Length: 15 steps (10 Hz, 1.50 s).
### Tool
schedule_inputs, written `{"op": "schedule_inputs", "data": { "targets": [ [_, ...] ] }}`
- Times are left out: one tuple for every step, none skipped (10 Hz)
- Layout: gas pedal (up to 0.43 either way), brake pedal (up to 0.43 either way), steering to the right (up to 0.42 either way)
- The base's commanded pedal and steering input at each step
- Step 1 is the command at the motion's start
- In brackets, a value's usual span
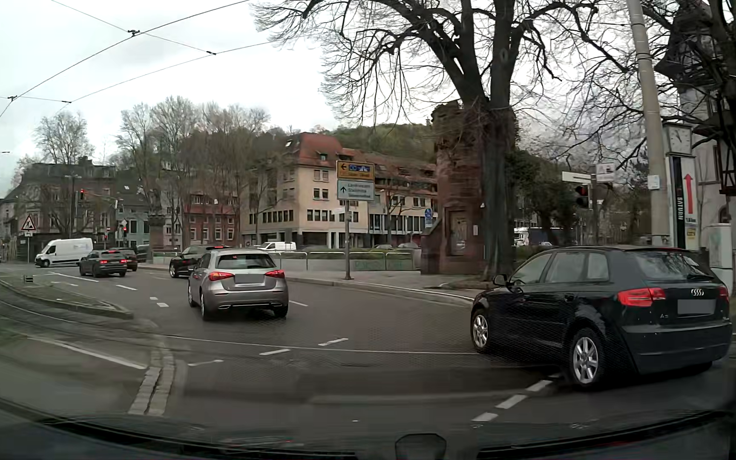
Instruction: Follow the waypoints while adhering to traffic rules and regulations
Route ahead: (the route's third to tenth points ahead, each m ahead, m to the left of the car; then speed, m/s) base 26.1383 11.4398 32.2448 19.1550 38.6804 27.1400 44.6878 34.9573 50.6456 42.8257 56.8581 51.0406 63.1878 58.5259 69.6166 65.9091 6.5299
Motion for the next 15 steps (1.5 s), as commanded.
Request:
{"op": "schedule_inputs", "data": {
  "targets": [
    [0.028,0.000,-0.159],
    [0.020,0.000,-0.160],
    [0.000,0.000,-0.160],
    [0.000,0.000,-0.160],
    [0.000,0.000,-0.160],
    [0.000,0.000,-0.159],
    [0.000,0.000,-0.159],
    [0.000,0.000,-0.158],
    [0.000,0.000,-0.155],
    [0.000,0.000,-0.154],
    [0.000,0.000,-0.149],
    [0.000,0.055,-0.148],
    [0.000,0.098,-0.147],
    [0.000,0.140,-0.146],
    [0.000,0.152,-0.145]
  ]
}}
